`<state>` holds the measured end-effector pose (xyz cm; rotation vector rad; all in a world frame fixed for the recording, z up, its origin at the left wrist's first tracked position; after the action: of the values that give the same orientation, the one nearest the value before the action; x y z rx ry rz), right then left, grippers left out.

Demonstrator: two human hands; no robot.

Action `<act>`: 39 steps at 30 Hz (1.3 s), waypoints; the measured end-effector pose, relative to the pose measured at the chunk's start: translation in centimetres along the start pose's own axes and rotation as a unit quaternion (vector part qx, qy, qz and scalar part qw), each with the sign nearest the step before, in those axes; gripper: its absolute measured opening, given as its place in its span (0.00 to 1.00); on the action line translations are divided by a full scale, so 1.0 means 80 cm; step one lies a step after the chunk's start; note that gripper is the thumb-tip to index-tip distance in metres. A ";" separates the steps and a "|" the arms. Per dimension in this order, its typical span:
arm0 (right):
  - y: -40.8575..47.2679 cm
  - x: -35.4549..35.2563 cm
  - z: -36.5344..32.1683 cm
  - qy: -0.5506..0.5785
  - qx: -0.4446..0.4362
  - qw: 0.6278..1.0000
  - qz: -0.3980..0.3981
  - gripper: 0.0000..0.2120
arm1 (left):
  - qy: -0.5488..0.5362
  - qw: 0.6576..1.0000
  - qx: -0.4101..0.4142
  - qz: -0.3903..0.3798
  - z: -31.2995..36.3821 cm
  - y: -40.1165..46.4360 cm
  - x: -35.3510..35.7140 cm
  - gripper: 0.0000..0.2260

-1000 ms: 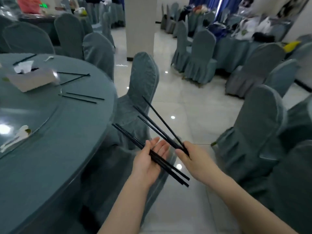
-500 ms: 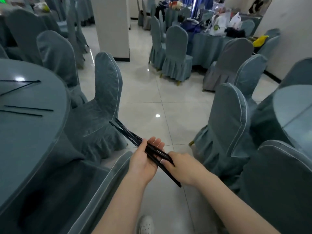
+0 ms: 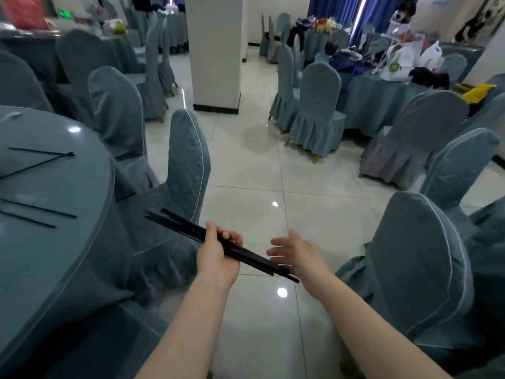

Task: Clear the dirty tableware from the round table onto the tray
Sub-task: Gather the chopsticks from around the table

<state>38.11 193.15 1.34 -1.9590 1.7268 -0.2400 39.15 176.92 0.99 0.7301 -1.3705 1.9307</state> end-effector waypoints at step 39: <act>0.358 0.488 -0.193 -0.260 -0.033 0.861 -0.436 0.06 | -0.375 0.824 0.390 0.170 0.347 0.172 -0.077 0.10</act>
<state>12.88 149.85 -7.08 -2.4401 0.4434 0.0544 34.37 146.02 -3.46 1.9093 -1.1007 2.6746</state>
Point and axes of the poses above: each hand's wrist, its own y-axis towards the middle knuckle, its own x-axis out of the palm, z = x × y, the point moved 3 cm from there along y, towards the middle knuckle, and after that the axes turned 9 degrees about -y, right-handed, at the moved point
